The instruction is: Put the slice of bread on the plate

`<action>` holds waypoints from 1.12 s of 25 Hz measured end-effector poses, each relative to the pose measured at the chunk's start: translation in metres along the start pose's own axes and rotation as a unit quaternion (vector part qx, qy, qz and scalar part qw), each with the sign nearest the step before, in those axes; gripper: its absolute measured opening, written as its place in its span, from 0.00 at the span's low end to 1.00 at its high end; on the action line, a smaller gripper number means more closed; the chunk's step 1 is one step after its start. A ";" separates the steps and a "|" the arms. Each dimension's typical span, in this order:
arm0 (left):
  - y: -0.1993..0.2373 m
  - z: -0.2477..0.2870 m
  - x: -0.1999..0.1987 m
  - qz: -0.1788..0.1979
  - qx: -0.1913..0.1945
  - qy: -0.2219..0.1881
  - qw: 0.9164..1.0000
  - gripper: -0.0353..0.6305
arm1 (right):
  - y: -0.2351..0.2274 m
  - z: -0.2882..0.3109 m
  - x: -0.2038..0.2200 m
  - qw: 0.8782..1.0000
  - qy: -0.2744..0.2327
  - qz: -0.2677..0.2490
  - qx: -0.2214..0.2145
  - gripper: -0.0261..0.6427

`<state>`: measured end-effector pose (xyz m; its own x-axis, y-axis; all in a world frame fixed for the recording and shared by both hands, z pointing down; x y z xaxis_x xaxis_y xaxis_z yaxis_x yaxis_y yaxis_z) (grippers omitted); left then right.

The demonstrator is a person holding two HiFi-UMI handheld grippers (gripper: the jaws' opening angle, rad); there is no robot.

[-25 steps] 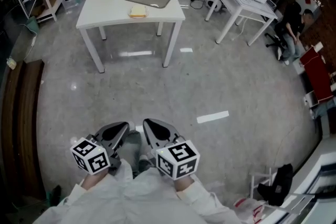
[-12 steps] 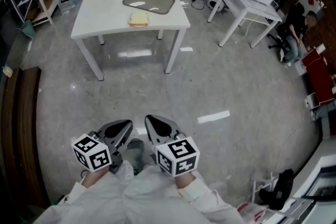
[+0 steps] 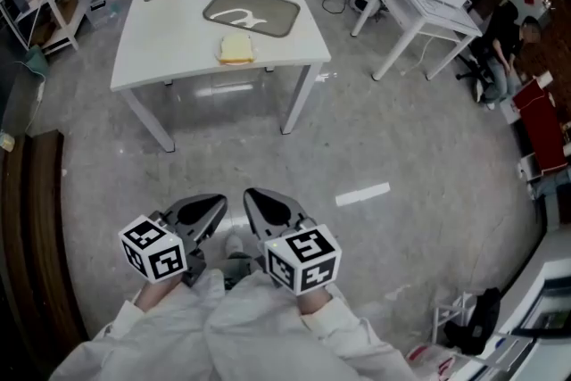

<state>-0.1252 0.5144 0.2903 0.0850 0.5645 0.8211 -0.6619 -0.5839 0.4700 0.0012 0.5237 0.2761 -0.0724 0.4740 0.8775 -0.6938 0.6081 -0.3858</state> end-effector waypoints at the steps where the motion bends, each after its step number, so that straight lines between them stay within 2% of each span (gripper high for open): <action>1: 0.007 0.004 -0.006 0.002 0.003 0.002 1.000 0.07 | -0.004 0.007 -0.004 1.000 -0.001 0.001 0.002 0.06; 14: 0.051 0.042 -0.037 0.004 0.009 0.024 1.000 0.07 | -0.044 0.048 -0.027 0.999 0.000 0.027 0.023 0.06; 28: 0.115 0.103 -0.083 -0.015 -0.024 0.018 0.999 0.07 | -0.109 0.116 -0.069 1.000 0.018 0.020 -0.001 0.06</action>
<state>-0.1314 0.3404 0.3092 0.0786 0.6024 0.7943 -0.6945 -0.5386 0.4771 -0.0013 0.3512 0.2905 -0.0731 0.5204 0.8508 -0.6892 0.5902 -0.4203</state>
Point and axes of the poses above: the fingertips, and each gripper's own axes: z forward along the fingers, y to its left, x out of its underside, the point moved 6 cm from there along -z, backward along the fingers, and after that the axes turned 12 degrees about -x, right-handed, at the moved point
